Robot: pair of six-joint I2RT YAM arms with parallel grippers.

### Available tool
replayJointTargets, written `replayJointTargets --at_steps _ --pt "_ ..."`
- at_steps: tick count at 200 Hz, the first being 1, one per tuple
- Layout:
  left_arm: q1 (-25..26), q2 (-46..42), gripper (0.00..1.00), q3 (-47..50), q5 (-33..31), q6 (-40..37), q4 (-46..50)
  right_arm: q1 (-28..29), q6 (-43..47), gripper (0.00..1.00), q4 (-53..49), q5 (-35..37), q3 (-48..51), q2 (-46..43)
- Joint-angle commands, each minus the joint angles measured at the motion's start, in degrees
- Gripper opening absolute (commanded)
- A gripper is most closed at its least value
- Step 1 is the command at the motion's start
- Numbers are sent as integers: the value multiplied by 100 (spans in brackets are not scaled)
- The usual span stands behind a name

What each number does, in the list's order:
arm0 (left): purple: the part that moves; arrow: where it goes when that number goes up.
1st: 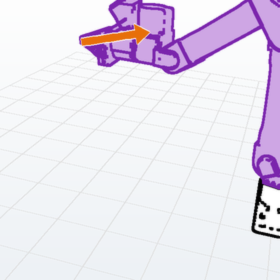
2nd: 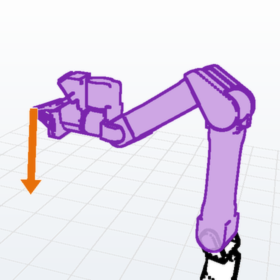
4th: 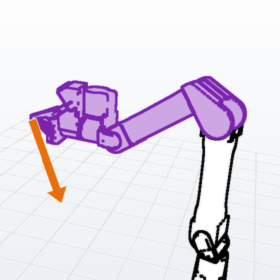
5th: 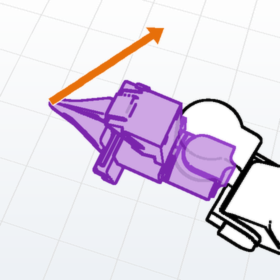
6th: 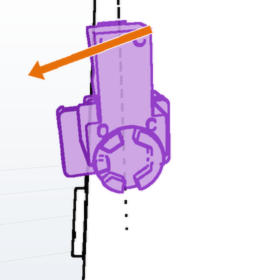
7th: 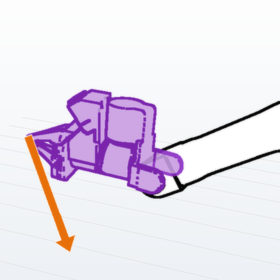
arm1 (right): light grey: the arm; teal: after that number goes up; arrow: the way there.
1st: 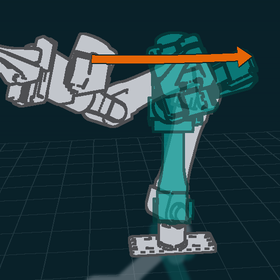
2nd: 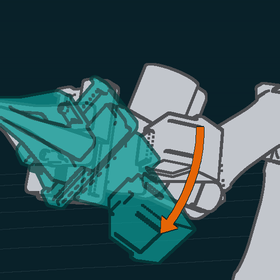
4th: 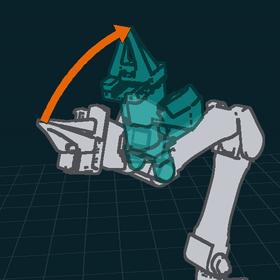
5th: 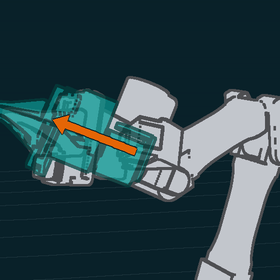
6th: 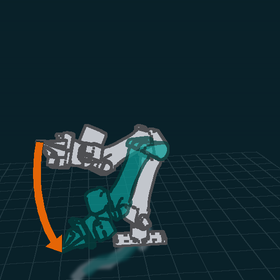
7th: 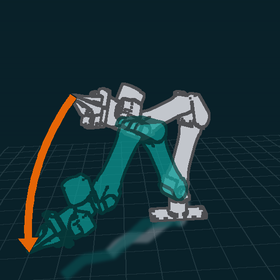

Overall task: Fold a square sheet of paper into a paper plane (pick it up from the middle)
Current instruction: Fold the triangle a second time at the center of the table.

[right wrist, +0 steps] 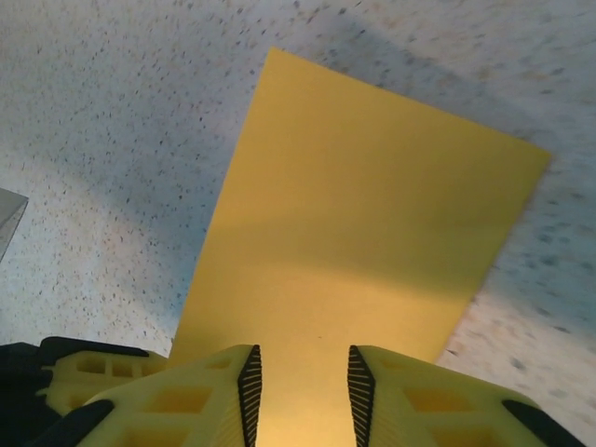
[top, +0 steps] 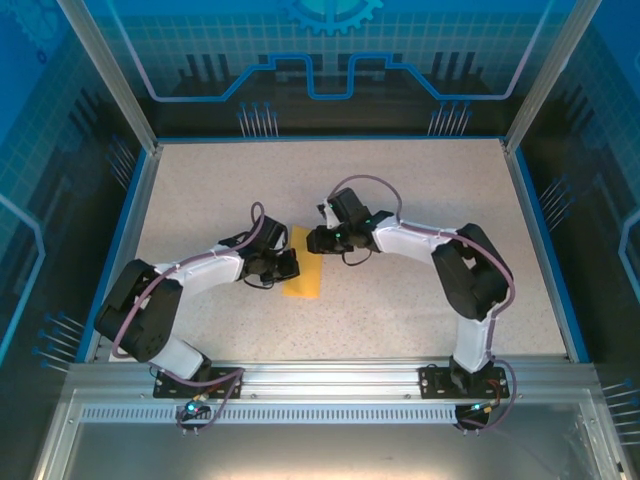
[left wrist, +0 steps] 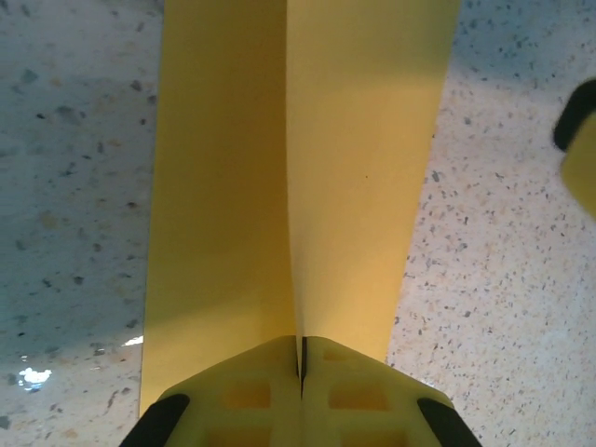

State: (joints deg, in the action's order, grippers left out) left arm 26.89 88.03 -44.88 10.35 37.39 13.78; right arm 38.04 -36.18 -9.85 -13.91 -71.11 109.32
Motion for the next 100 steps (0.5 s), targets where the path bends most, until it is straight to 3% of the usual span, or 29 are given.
replayJointTargets --at_steps 1,55,79,100 --pt "-49 79 5 -28 65 84 -119 135 -46 31 -206 -110 -295 268" --pt "-106 116 10 -71 95 197 -106 124 -114 26 -579 62 -547 784" --pt "-131 -12 31 -26 256 239 -48 84 -194 24 -696 121 -627 978" --pt "-158 -157 38 22 621 238 -18 46 -256 24 -746 127 -631 1054"
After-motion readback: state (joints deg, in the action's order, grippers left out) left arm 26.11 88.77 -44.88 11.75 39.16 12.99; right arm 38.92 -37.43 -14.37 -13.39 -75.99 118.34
